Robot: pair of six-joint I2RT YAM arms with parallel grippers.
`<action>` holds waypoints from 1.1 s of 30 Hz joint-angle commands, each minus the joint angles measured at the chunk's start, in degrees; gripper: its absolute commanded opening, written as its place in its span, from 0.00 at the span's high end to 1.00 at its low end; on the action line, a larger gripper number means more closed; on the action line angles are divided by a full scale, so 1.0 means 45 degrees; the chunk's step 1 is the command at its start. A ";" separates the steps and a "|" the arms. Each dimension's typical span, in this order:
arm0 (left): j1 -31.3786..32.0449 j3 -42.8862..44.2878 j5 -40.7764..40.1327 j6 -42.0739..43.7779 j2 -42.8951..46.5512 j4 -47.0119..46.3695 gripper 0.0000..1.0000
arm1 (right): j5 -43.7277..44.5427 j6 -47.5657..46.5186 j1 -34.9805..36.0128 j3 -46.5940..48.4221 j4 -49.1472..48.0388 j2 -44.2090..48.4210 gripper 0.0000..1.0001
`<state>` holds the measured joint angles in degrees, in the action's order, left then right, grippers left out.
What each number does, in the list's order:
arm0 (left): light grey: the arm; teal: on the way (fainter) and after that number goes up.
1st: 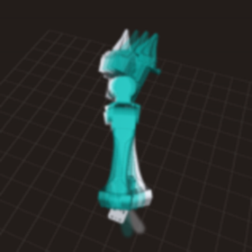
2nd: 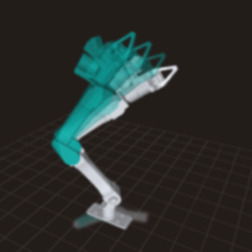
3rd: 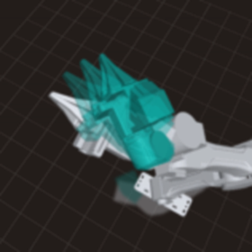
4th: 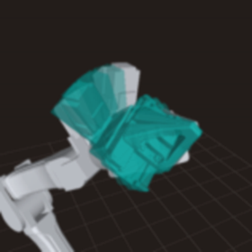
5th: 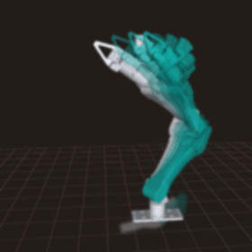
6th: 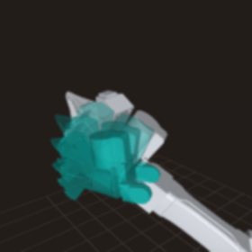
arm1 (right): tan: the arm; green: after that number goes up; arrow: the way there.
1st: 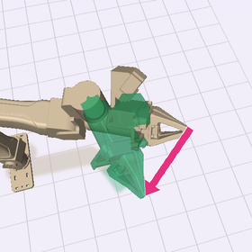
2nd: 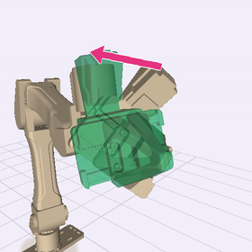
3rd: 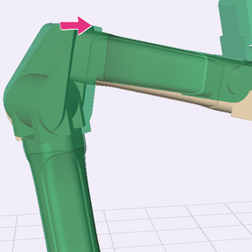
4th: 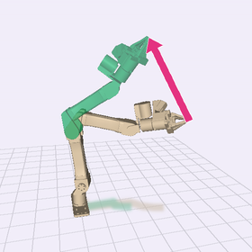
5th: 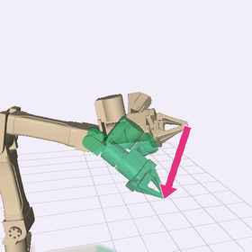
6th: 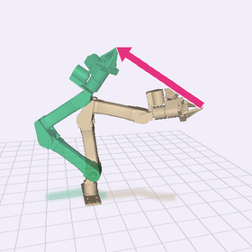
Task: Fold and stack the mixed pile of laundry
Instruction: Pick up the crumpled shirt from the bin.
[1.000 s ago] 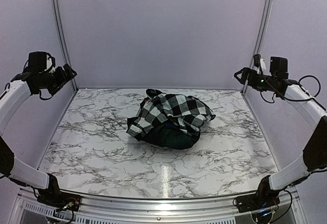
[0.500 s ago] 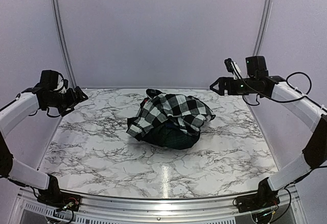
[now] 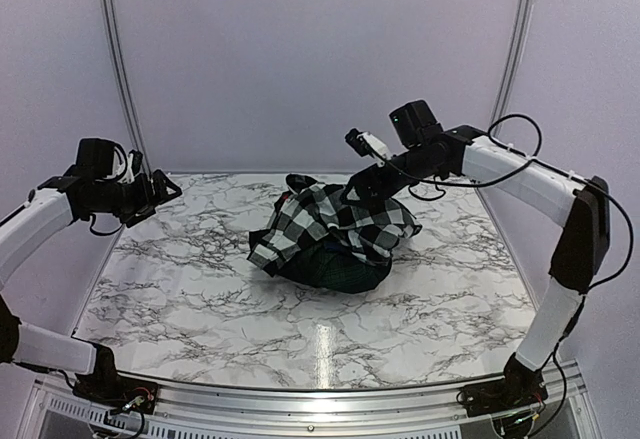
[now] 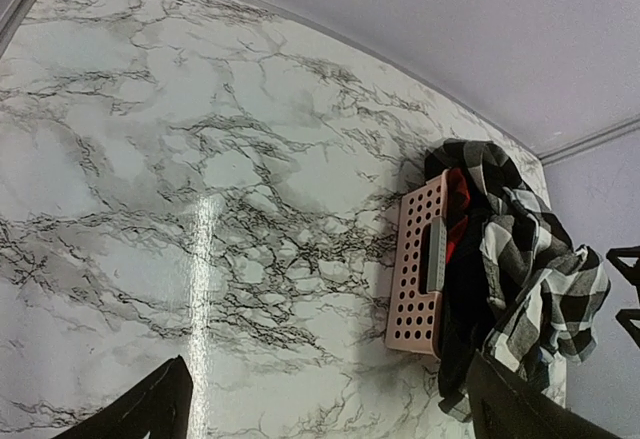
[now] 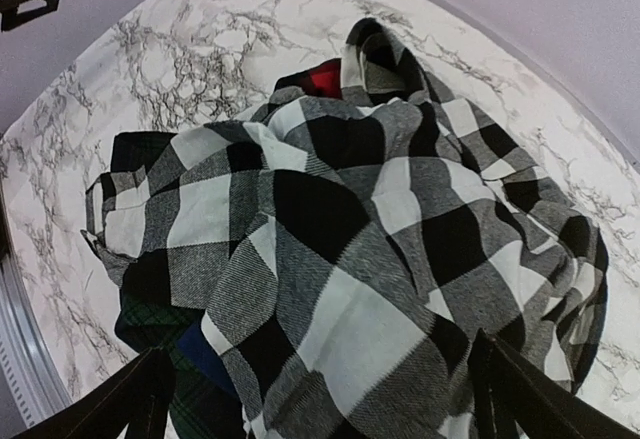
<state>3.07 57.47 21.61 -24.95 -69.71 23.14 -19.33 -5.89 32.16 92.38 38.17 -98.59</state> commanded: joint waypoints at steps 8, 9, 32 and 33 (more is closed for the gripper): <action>0.1530 0.0206 -0.0505 0.1075 0.0103 -0.0264 0.01 | 0.3248 -0.0557 0.1135 0.2975 0.2184 -0.3128 0.15; 0.1718 0.0354 -0.0752 0.1217 0.0035 -0.0270 0.01 | 0.3696 -0.0457 0.1134 0.3109 0.2209 -0.3131 0.24; 0.8720 1.0008 -0.2191 0.3198 -0.7571 -0.0533 0.01 | 0.9624 0.3550 -0.3010 0.3326 0.1078 0.4468 1.00; 0.9179 1.0581 -0.2185 0.3359 -0.8224 -0.0532 0.01 | 1.0155 0.3679 -0.3158 0.3083 0.1162 0.4852 1.00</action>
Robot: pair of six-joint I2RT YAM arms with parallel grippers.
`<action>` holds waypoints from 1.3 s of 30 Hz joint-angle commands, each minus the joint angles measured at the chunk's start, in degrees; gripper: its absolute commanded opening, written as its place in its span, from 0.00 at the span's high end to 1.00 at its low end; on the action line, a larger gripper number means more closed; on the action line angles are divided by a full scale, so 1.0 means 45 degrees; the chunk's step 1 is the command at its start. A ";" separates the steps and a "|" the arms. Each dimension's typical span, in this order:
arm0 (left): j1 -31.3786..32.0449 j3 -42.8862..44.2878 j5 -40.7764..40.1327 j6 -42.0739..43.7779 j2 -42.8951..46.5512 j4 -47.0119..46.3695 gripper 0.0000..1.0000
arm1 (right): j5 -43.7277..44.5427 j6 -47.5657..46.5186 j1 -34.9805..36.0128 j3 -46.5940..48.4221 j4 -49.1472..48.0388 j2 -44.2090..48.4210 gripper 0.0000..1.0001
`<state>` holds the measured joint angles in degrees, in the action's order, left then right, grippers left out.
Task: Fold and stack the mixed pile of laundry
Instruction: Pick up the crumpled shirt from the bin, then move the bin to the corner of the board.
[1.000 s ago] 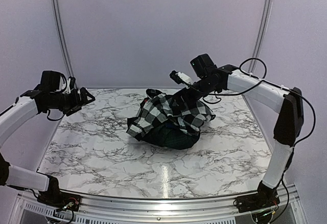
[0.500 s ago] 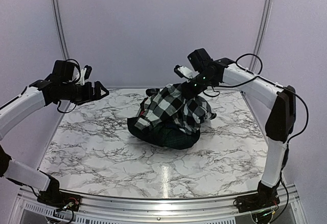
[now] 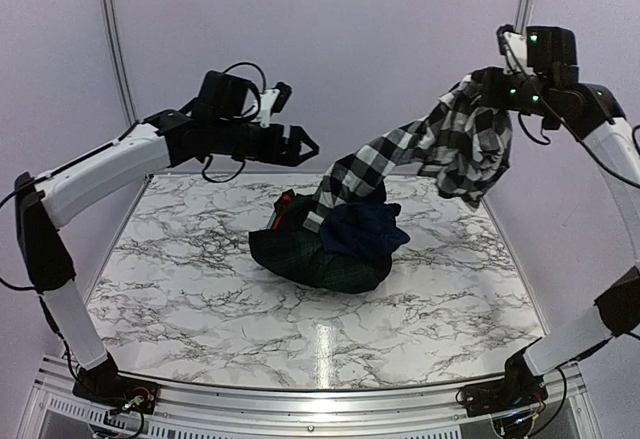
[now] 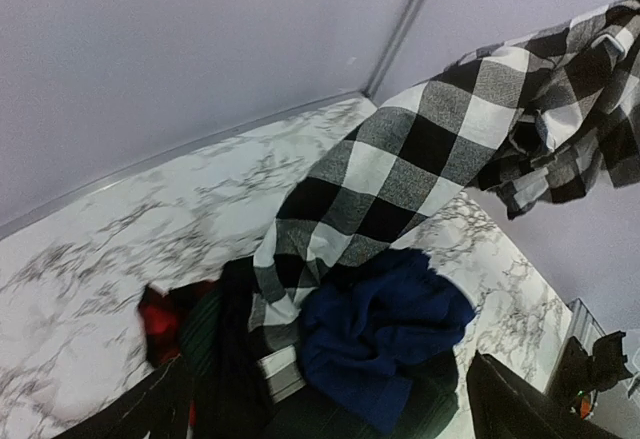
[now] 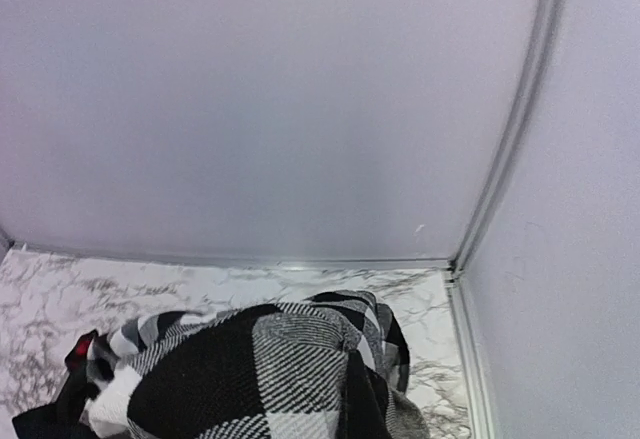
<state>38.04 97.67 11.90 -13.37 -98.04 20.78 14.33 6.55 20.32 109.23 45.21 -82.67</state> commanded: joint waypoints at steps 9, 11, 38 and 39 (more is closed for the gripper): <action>0.4452 0.6556 -0.0261 0.1141 -0.7363 0.0493 0.01 | 0.4099 0.1131 -0.1224 -0.3055 0.0857 0.3361 1.00; 0.4736 0.6754 0.0146 0.0689 -0.8148 0.0033 0.01 | 0.4190 0.1093 -0.1223 -0.3638 0.0890 0.3734 1.00; 0.3079 0.5154 -1.0389 -0.4712 -0.8184 0.6133 0.01 | -0.0886 0.2386 -0.1234 -0.9852 -0.1721 0.4302 1.00; 0.2954 0.4830 -1.0546 -0.4548 -0.7680 0.5946 0.01 | -0.1073 0.2368 -0.1231 -0.9958 -0.1865 0.4287 1.00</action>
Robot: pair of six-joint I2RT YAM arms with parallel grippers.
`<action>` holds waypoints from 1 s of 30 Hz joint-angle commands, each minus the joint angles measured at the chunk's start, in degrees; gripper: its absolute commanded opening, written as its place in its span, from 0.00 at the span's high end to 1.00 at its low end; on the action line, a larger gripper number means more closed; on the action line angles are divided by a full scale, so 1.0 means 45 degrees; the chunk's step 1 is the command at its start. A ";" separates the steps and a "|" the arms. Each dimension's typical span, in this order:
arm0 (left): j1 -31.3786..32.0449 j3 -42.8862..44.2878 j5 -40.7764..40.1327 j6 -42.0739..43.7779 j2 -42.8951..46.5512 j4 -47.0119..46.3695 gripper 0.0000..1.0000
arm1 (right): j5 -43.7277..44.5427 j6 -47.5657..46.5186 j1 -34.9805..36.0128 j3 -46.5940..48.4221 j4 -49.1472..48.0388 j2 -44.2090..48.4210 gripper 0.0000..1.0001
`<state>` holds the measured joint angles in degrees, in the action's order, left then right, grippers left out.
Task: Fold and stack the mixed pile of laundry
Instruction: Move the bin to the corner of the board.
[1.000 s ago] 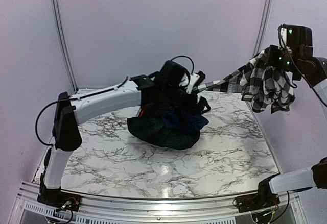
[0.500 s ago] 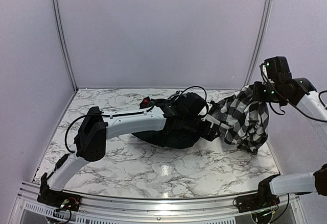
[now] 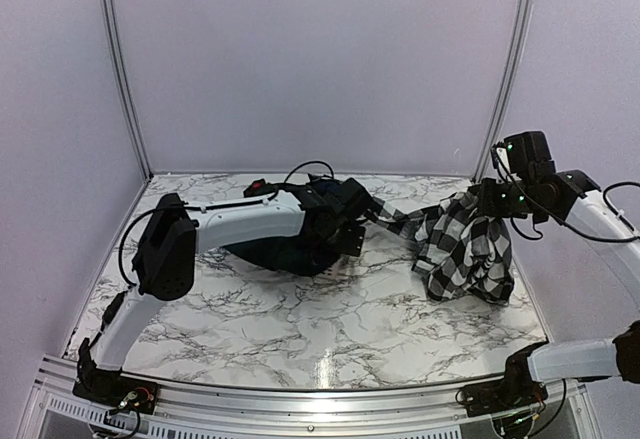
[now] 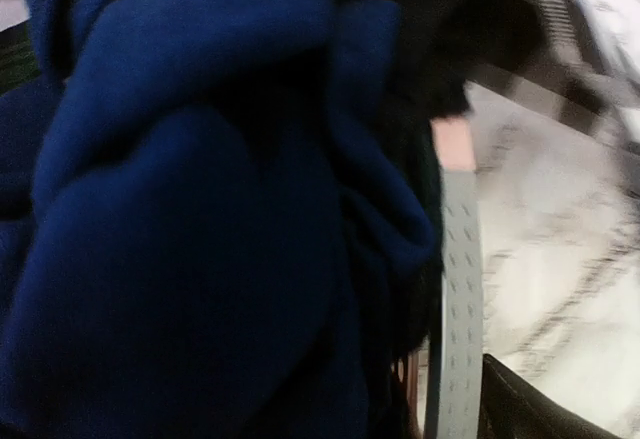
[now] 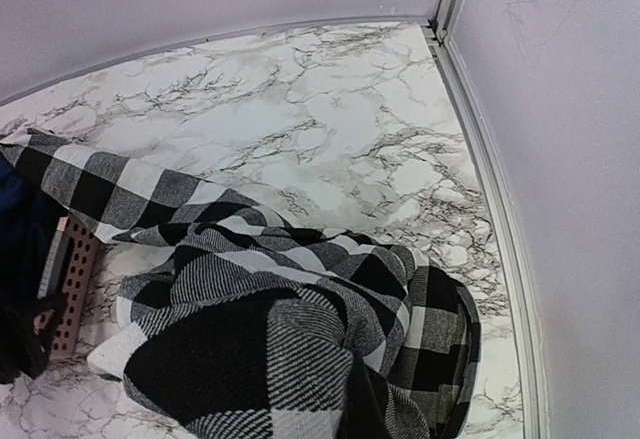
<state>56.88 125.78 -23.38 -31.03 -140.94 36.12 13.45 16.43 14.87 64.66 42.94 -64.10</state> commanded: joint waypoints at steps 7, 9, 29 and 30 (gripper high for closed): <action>-0.1180 -0.0847 -0.3926 0.2576 0.3981 0.0991 0.01 | -0.1582 0.0209 -0.0035 -0.0551 -0.2016 0.0229 1.00; -0.1154 -0.0365 -0.3892 0.3201 0.4337 0.0702 0.01 | -0.1550 0.0127 -0.0032 -0.0561 -0.2012 0.0239 1.00; -0.1704 0.1929 0.1982 0.2185 -0.0628 -0.1648 0.01 | -0.1238 0.0003 -0.0102 -0.0452 -0.2042 -0.0062 1.00; -0.1864 0.1922 0.1714 0.1838 -0.0844 -0.1677 0.01 | -0.1233 0.0002 -0.0107 -0.0445 -0.2015 -0.0089 1.00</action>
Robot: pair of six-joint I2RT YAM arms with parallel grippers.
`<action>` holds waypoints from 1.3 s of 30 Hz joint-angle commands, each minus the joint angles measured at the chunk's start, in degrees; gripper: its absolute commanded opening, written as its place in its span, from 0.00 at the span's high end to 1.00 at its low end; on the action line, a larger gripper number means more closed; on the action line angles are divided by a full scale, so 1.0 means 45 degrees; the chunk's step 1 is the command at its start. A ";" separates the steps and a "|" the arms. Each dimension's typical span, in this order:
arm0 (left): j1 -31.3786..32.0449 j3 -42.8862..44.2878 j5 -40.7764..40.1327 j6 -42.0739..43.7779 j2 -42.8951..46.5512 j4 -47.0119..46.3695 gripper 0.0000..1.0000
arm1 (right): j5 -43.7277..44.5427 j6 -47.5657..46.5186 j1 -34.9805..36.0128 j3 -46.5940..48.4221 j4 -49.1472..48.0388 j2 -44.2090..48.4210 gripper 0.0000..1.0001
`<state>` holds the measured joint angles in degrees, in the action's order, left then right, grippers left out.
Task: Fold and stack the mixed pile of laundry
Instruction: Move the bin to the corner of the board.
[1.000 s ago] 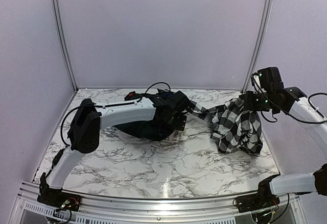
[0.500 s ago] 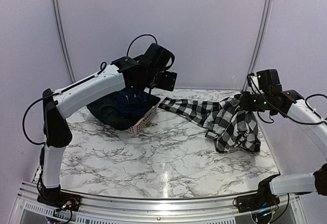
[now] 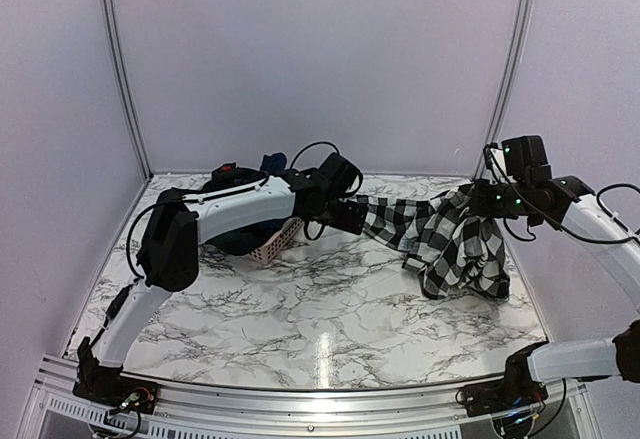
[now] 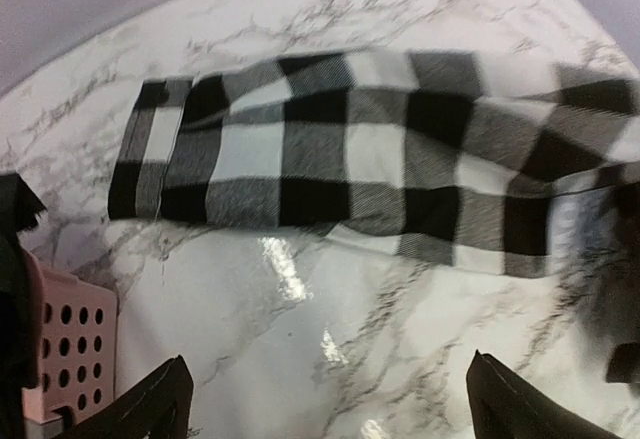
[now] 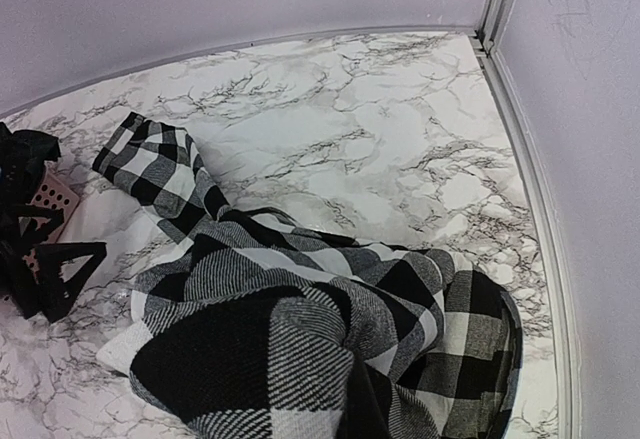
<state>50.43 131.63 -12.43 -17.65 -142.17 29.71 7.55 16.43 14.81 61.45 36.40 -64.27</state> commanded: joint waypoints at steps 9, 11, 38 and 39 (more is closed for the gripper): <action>-0.2761 -0.1204 -0.2584 -0.2542 -0.0199 -0.0309 0.01 | -0.0066 0.0009 -0.0107 0.0310 -0.0586 -0.0320 1.00; -0.3627 -0.1587 -0.2471 -0.2610 -0.0004 -0.0344 0.01 | -0.0159 0.0022 -0.0092 0.0304 -0.0655 -0.0374 1.00; -0.5387 -0.5607 0.1342 0.0267 0.7602 -0.3043 0.01 | -0.9621 0.0098 0.2102 1.4495 -0.0574 -0.6129 1.00; -0.5385 -0.5718 0.1356 0.0377 0.8006 -0.3038 0.01 | -1.0261 0.0627 0.2115 1.4734 -0.0981 -0.6177 1.00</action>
<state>28.18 108.79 -6.85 -17.91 -112.77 18.87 -25.87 14.74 21.78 118.69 34.33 -89.65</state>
